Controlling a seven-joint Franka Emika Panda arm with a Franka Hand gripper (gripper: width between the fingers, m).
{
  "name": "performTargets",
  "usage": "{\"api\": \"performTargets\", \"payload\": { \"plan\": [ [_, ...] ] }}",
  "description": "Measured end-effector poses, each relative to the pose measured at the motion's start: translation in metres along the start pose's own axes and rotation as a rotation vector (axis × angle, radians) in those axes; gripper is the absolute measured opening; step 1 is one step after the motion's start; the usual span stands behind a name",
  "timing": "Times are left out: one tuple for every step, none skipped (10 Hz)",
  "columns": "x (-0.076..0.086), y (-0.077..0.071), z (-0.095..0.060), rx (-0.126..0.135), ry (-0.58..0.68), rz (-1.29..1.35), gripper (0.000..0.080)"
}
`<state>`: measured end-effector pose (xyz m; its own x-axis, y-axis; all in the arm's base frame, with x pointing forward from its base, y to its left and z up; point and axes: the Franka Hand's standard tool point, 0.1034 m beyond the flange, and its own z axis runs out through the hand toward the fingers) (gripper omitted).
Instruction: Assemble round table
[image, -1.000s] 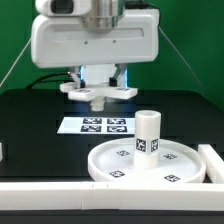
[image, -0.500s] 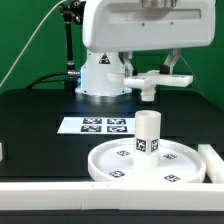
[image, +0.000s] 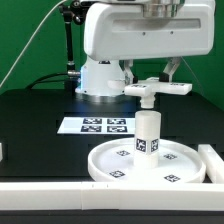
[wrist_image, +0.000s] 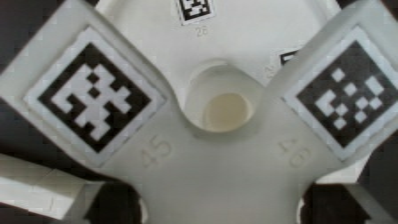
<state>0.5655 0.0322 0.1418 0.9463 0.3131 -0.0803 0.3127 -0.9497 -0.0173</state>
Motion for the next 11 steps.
{"api": "performTargets", "payload": {
  "plan": [
    [-0.001,0.000,0.003,0.001,-0.005,0.003,0.0446],
    [-0.002,0.000,0.006,0.002,-0.011,0.003,0.0446],
    [-0.002,-0.002,0.007,0.003,-0.014,0.001,0.0446],
    [-0.002,-0.005,0.008,0.004,-0.016,-0.002,0.0446],
    [-0.002,-0.008,0.008,0.005,-0.017,-0.006,0.0446],
    [-0.003,-0.007,0.010,0.006,-0.019,-0.005,0.0446],
    [-0.006,-0.007,0.012,0.007,-0.023,-0.004,0.0446],
    [-0.008,-0.008,0.014,0.008,-0.028,-0.004,0.0446],
    [-0.009,-0.009,0.015,0.009,-0.030,-0.005,0.0446],
    [-0.010,-0.011,0.017,0.010,-0.032,-0.007,0.0446],
    [-0.011,-0.013,0.019,0.010,-0.034,-0.010,0.0446]
  ]
}}
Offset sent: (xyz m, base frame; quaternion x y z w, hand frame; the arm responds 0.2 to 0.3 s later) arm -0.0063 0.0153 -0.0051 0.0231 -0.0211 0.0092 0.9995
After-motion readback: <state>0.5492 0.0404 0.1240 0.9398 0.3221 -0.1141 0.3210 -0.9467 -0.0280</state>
